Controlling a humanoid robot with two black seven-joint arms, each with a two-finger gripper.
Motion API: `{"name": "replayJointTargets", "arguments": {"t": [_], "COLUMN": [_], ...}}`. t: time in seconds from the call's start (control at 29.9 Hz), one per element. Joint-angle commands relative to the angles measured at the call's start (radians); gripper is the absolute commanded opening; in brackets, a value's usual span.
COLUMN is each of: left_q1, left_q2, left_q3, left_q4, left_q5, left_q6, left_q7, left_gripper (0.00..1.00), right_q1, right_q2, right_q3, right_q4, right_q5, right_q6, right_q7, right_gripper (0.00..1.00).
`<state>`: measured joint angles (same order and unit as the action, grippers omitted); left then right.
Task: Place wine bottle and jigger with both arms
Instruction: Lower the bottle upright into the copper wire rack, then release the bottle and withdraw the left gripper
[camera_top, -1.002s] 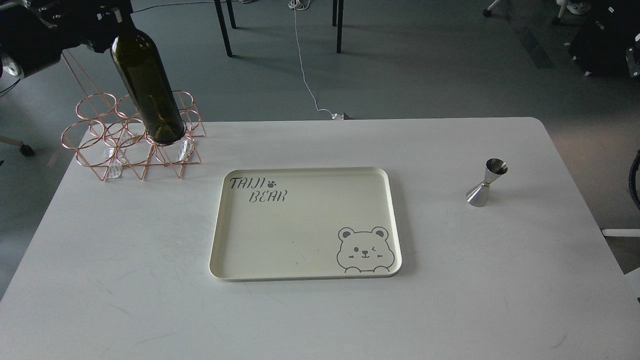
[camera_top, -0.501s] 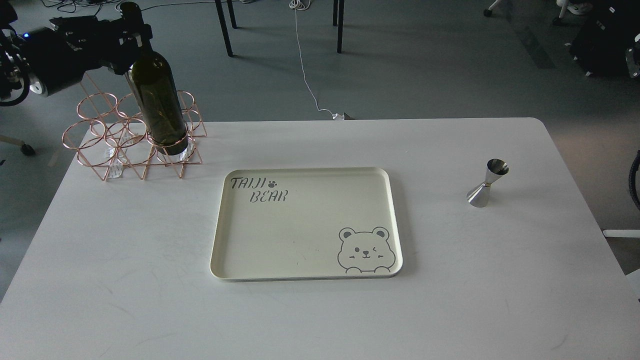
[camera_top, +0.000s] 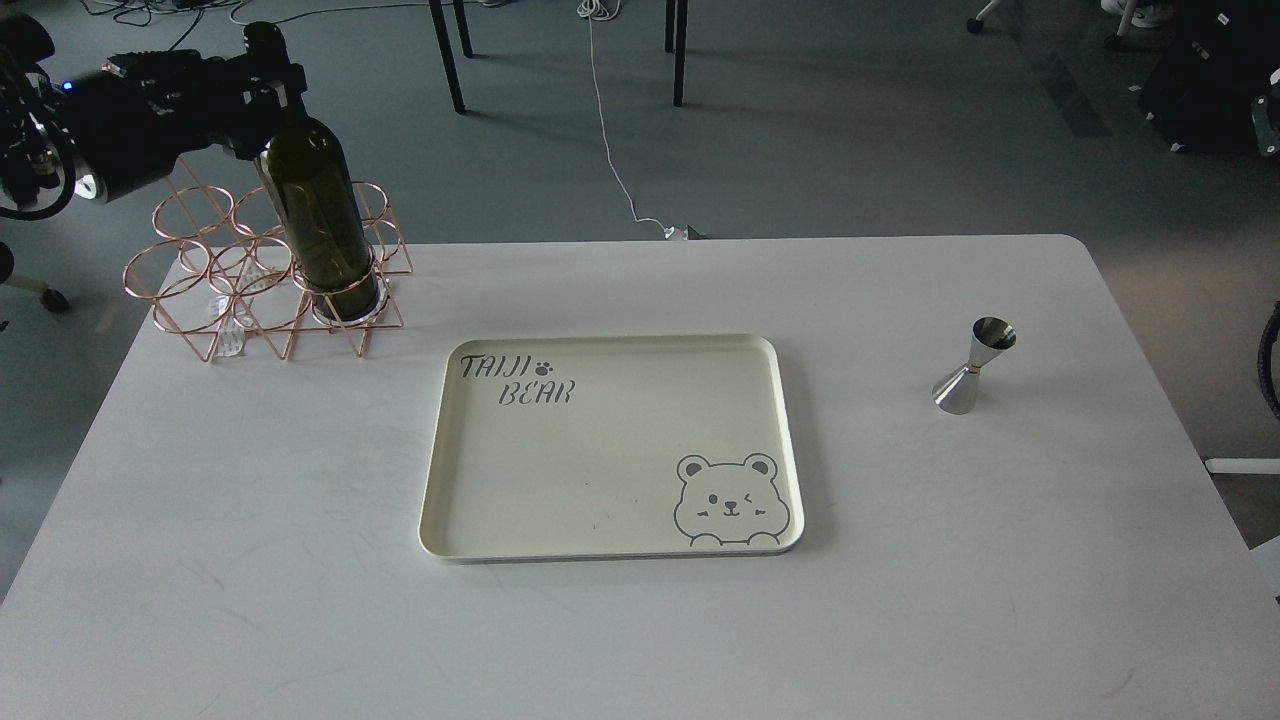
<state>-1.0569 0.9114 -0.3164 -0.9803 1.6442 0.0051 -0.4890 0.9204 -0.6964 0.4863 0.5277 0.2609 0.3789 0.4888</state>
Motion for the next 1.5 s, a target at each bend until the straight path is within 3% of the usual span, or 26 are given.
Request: {"name": "replayJointTargets", "arguments": {"t": [0.0,0.07,0.17,0.53,0.7,0.8,0.87,1.1,1.47], "left_q1": [0.008,0.009,0.009,0.009,0.005,0.0,-0.005,-0.009,0.0], "left_q2": [0.0,0.0,0.0,0.0,0.006,0.017,0.029,0.089,0.075], "left_q3": [0.0,0.0,0.0,0.0,-0.009,-0.009,-0.01,-0.015,-0.016], "left_q4": [0.0,0.0,0.0,0.003,0.003,0.003,0.003,0.043,0.298], "left_q5": [-0.003,-0.012,-0.029,-0.035,-0.196,-0.363,-0.455,-0.748,-1.374], "left_q6": [0.001,0.0,0.001,0.004,-0.002,-0.005,-0.005,-0.017,-0.227], "left_q7": [0.0,0.0,0.0,0.0,0.0,0.0,0.0,0.0,0.0], "left_gripper": [0.3,0.36,0.68,0.75,0.97,0.98,0.98,0.98,0.98], "right_q1": [0.0,0.0,0.0,0.0,0.0,-0.001,0.0,-0.002,-0.002], "right_q2": [0.0,0.0,0.0,0.0,0.0,0.0,0.0,0.0,0.0], "right_q3": [0.0,0.0,0.0,0.0,0.0,0.002,0.002,-0.003,0.003], "right_q4": [0.0,0.002,0.0,0.0,0.002,0.0,0.0,0.0,-0.024], "right_q5": [0.0,0.0,0.0,0.0,0.0,0.0,0.0,0.0,0.0], "right_q6": [0.0,0.001,0.001,0.0,0.0,-0.003,-0.008,-0.008,0.001], "right_q7": [0.0,0.0,0.0,0.0,0.0,0.0,0.0,0.0,0.0], "right_gripper": [0.85,0.85,0.85,0.85,0.85,0.86,0.96,0.98,0.99]}}
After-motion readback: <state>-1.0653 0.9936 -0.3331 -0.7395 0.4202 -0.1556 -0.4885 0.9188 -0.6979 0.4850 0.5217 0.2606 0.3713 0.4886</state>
